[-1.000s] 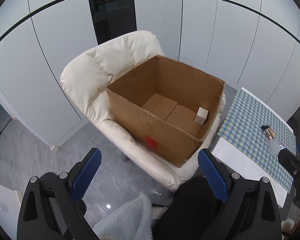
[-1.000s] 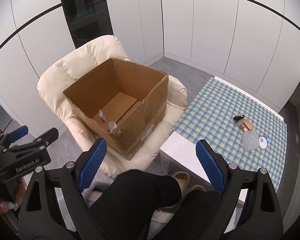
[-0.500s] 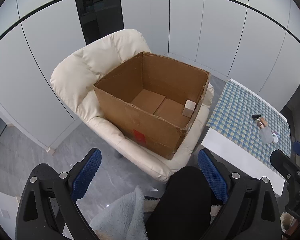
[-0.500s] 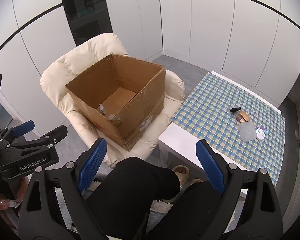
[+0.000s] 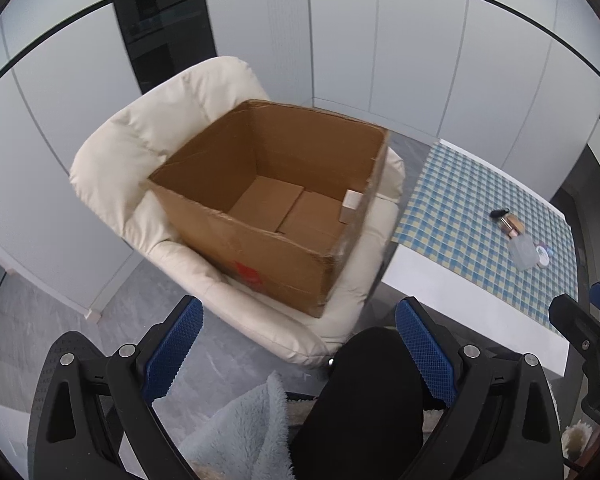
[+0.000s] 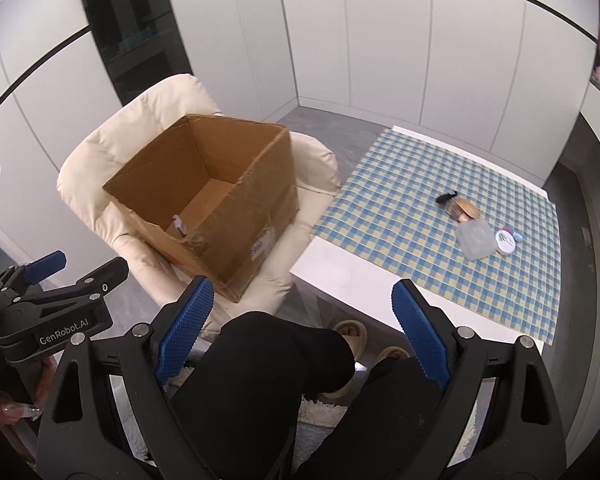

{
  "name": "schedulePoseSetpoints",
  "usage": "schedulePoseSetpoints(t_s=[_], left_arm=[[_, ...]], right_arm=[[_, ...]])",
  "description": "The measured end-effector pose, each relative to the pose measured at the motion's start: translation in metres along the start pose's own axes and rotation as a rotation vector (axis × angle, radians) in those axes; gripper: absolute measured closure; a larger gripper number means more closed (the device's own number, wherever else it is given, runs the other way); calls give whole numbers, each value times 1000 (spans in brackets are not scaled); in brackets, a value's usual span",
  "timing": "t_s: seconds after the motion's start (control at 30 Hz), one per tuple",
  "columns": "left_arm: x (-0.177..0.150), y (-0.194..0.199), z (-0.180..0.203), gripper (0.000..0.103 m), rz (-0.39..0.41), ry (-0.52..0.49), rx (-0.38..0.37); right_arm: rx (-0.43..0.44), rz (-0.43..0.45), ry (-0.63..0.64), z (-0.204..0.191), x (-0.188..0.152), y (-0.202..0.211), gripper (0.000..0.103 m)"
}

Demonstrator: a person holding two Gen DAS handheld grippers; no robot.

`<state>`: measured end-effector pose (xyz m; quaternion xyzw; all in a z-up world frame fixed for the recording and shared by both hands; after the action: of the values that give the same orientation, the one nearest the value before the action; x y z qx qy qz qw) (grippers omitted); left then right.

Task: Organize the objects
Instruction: 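Withdraw both open tools from the box toward the checked cloth table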

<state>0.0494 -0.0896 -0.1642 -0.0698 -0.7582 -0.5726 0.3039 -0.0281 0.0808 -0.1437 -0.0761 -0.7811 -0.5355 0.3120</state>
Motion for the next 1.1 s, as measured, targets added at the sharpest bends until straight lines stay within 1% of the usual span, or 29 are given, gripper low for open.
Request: schedulePoseSetpoints(t_s=[0.33,0.57,0.83,1.1], left_arm=[[12,-7,51,5,0,-97,-53],[19,-8,97,5,7,-173,-90],[20,-9,152,5,10,-286,-129],[21,-11,184,5,13,-327,-166]], right_arm=[[-58,-8,-82,48,-8,0,10],[-103,4,-166,91,-13,9,10],[-151,12,-255,138,-23,18,10],[-193,17,-324,175,-34,26,10]])
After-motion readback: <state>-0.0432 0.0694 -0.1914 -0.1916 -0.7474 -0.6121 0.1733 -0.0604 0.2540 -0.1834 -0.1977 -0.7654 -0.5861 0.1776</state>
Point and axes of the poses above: each gripper's, at about its wrist camera, not at the fingertips, and y roughly against the way its jaws point, z to its right, x to its top, the point moved 9 cm from there along -y, roughly the way its jaws point, and after that the axes turned 11 degrees about -y, right-handed, at the moved point
